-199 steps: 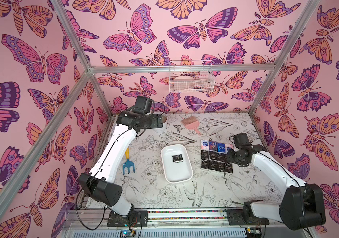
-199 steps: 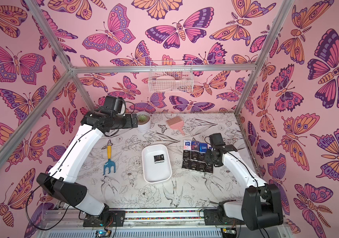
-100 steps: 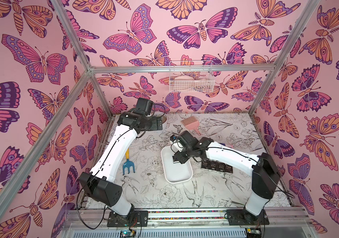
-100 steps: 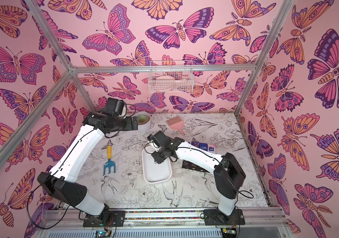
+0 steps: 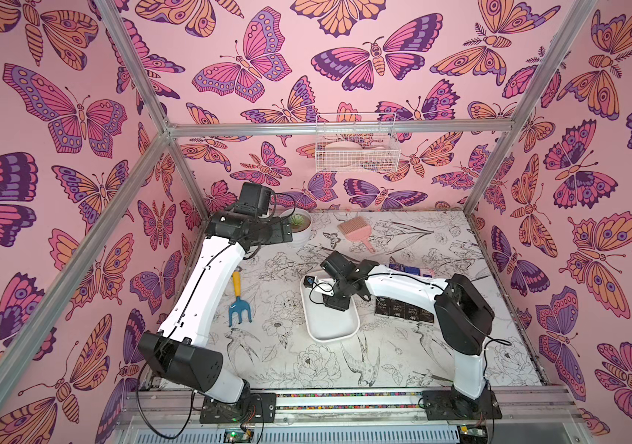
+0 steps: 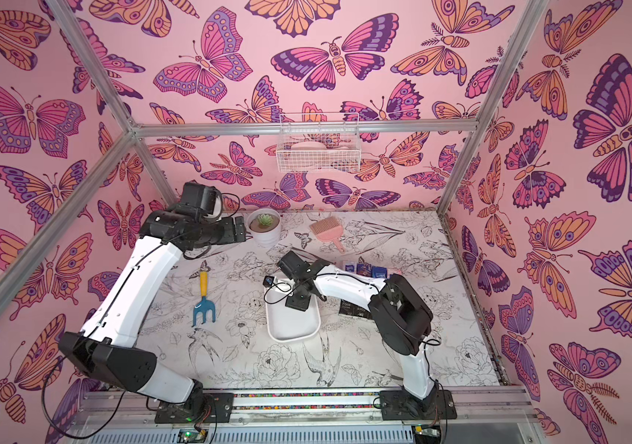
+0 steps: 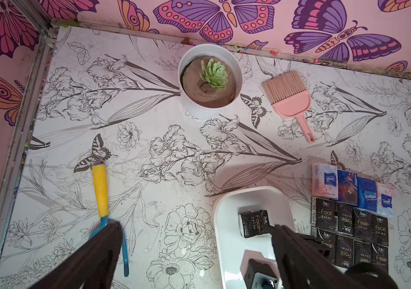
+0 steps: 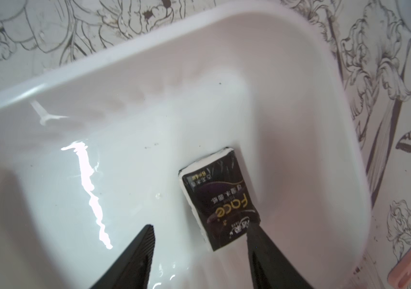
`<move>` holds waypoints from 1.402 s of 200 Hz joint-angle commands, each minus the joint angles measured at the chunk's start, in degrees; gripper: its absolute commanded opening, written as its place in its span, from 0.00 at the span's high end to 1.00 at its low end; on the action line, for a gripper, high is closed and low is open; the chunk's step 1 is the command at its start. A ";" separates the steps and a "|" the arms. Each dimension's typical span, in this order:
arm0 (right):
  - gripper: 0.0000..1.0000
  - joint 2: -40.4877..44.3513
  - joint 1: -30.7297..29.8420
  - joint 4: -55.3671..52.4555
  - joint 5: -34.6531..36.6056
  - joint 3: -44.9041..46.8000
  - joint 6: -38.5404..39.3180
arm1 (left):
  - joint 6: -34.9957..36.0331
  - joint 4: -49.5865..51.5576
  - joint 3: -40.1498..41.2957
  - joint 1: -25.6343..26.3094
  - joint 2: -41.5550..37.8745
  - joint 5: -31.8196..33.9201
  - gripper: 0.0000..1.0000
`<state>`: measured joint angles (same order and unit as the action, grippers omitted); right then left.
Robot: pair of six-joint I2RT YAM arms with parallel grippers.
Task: Take the pocket tissues out of the storage box
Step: Pick up the pocket tissues from the storage box.
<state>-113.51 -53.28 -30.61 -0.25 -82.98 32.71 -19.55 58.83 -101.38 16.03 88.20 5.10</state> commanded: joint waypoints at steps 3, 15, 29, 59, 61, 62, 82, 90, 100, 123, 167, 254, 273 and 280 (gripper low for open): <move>0.37 -2.68 0.01 2.44 2.69 -2.02 4.80 | 0.48 1.51 0.92 -0.78 -1.23 -0.79 0.00; 0.37 -3.74 -0.06 4.88 4.36 -1.48 5.44 | 0.48 1.46 0.92 -1.00 -1.37 -0.75 0.00; 0.37 -4.88 -0.02 7.34 5.95 -0.64 6.30 | 0.68 1.52 0.90 -1.12 -1.46 -0.88 0.00; 0.41 -7.77 -0.07 7.22 8.78 -1.02 7.15 | 0.75 1.45 0.80 -1.49 -1.81 -0.93 0.00; 0.41 -7.88 -0.07 7.07 8.69 -1.13 7.20 | 0.70 1.46 0.76 -1.50 -1.81 -1.01 0.00; 0.42 -7.87 -0.07 7.02 8.65 -1.17 7.20 | 0.68 1.46 0.75 -1.51 -1.72 -1.03 0.00; 0.56 -8.04 -0.12 7.28 8.35 -1.04 6.82 | 0.74 1.54 0.32 -1.53 -1.48 -1.23 0.00; 0.62 -7.82 -0.14 7.70 8.51 -1.04 6.29 | 0.64 1.51 0.19 -1.48 -1.47 -1.23 0.00; 0.68 -7.17 0.00 8.04 8.22 -1.12 5.44 | 0.57 1.60 -0.04 -1.46 -1.51 -1.28 0.00; 0.81 -4.43 0.28 7.18 4.66 -1.96 2.64 | 0.50 1.52 -0.19 -1.51 -1.39 -1.32 0.00; 0.85 3.83 3.23 1.00 -5.36 -4.64 -8.15 | 0.81 1.60 -0.30 -1.47 -1.82 -1.06 0.00; 0.86 30.25 32.06 -13.42 9.25 14.21 -46.32 | 0.57 0.84 -1.08 -1.37 -1.63 -1.97 0.00; 0.86 34.37 40.78 -14.29 16.45 21.34 -48.08 | 0.47 0.37 -1.61 -0.82 -1.51 -2.78 0.00; 0.85 35.20 44.23 -14.35 16.10 23.51 -48.20 | 0.48 0.33 -1.75 -0.45 -1.37 -2.83 0.00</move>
<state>-80.73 -17.37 -38.96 6.68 -65.98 -8.43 -19.53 58.78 -101.58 14.96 87.68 3.62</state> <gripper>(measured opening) 0.177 0.998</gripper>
